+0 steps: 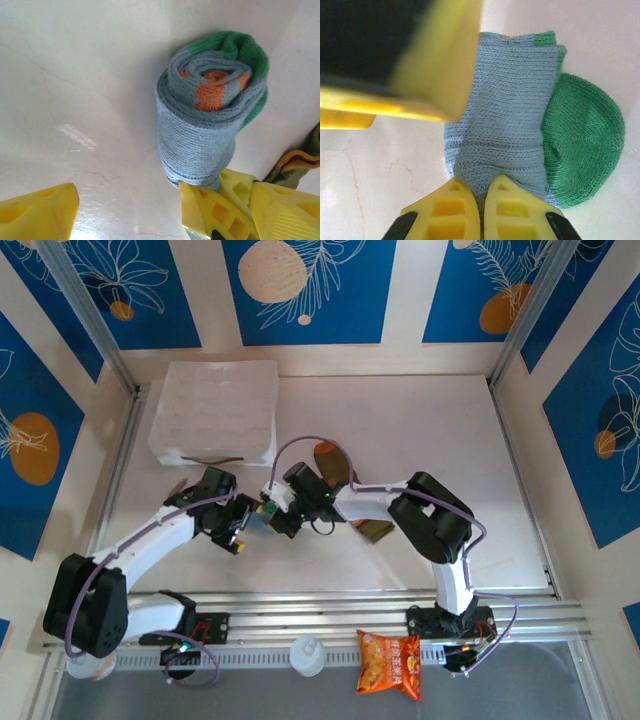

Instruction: Roll the socks

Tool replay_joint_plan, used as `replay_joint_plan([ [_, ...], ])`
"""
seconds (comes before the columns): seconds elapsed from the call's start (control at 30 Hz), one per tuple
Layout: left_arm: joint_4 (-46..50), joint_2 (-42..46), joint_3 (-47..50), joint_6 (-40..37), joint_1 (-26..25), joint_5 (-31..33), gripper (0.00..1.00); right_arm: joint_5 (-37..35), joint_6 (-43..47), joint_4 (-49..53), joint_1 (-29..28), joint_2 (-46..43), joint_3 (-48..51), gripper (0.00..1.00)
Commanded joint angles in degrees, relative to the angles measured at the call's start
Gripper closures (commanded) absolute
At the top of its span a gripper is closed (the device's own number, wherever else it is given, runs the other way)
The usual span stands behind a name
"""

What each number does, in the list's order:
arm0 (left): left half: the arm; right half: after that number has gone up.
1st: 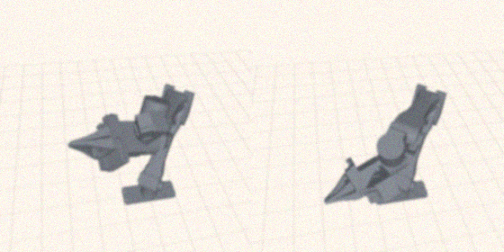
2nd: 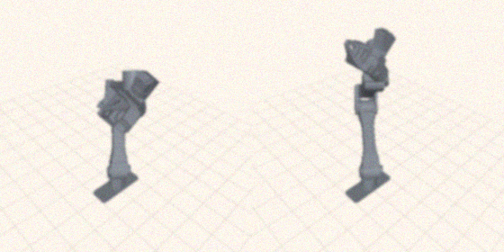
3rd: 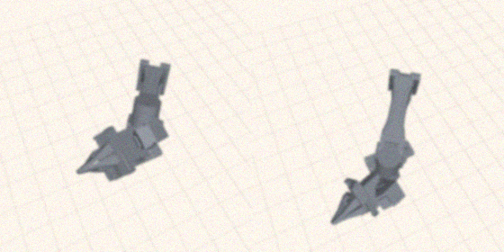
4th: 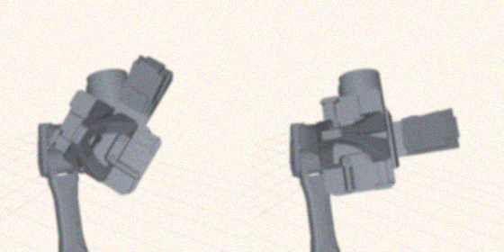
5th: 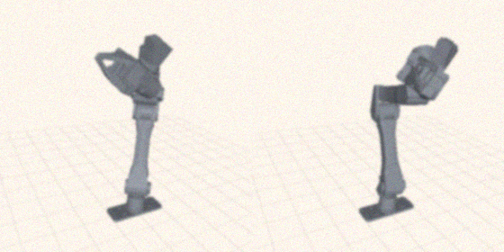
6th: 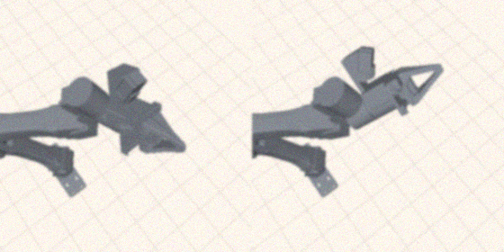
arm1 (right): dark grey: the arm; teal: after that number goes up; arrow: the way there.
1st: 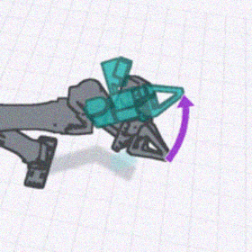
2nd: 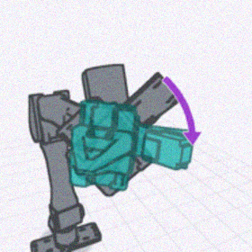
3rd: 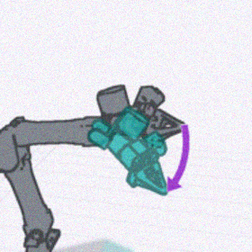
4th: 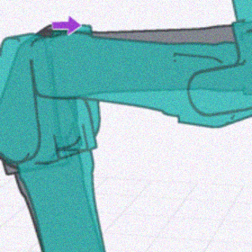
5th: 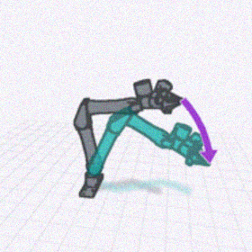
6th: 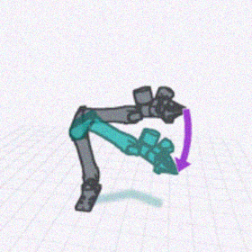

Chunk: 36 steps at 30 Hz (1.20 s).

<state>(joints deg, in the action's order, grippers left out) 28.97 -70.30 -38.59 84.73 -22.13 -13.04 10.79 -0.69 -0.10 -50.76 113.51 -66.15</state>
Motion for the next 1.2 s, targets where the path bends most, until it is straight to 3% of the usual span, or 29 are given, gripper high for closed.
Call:
replay_joint_plan([
  [0.0,0.71,0.72,1.32,-0.46,0.51,0.03,0.12,1.08,-4.1,19.56,1.0,8.24,2.85,1.0],
  [0.3,-6.49,-1.02,2.34,0.3,0.48,-0.1,0.23,10.02,-9.1,25.24,6.58,12.81,-3.49,1.0],
  [0.47,-7.02,-5.39,-0.94,0.22,0.33,-0.6,0.15,13.07,-10.46,28.42,8.22,14.65,-7.01,1.0],
  [0.63,1.37,-9.56,-5.95,5.42,-0.87,1.16,0.08,13.65,-11.3,29.98,8.58,15.53,-9.43,1.0],
  [0.77,2.15,-11.83,-9.52,10.1,-2.76,3.12,0.02,13.35,-11.53,30.23,8.49,15.51,-10.21,1.0],
  [1.17,16.7,-25.77,-23.17,14.24,-4.59,5.26,0.07,10.57,-12.55,28.58,8.14,13.79,-9.54,1.0],
])
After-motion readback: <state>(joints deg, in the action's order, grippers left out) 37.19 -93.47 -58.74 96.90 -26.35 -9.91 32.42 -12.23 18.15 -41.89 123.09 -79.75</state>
